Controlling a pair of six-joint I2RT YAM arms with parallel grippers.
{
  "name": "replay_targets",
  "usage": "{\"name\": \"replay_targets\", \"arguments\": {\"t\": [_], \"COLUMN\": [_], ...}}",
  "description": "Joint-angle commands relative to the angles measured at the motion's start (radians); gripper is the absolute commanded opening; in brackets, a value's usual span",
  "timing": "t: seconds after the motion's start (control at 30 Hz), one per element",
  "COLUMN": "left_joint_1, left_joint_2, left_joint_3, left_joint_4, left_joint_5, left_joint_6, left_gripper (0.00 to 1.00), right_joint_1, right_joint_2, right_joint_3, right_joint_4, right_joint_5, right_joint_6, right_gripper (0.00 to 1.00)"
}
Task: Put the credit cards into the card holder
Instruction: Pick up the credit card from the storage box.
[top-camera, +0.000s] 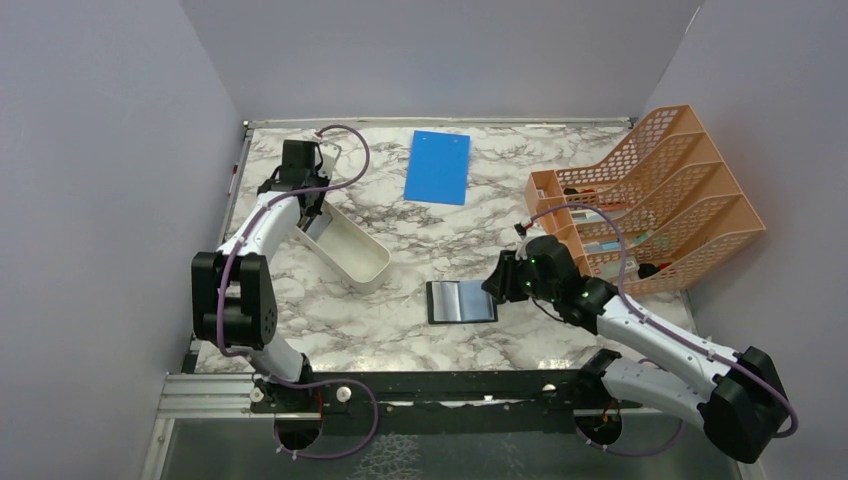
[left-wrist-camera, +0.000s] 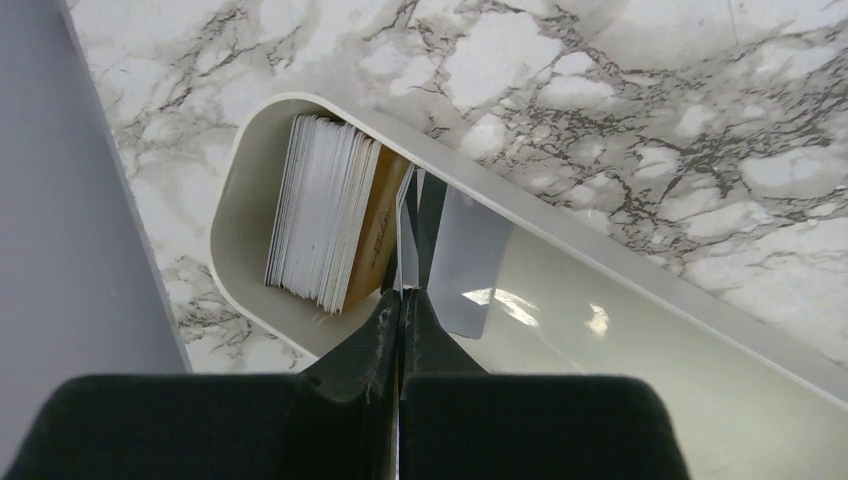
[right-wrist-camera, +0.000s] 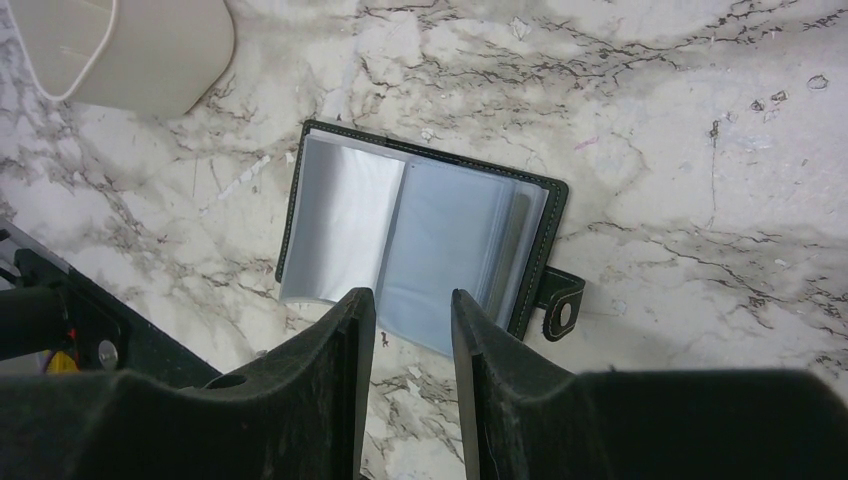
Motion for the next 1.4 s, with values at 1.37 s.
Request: {"name": "replay_targets", "arguments": {"t": [1.37], "left_joint_1": [0.013], "left_joint_2": [0.072], "left_joint_3": [0.131], "left_joint_4": [-0.041], "left_joint_5": [0.030], "left_joint_6": [0.016], "left_gripper": [0.00], "right_joint_1": [0.001], "right_joint_2": [0.017], "right_joint_3": [0.005], "right_joint_4": [0.008], "right_joint_5": [-0.032], "right_joint_6": [0.001], "right_gripper": [0.40]}}
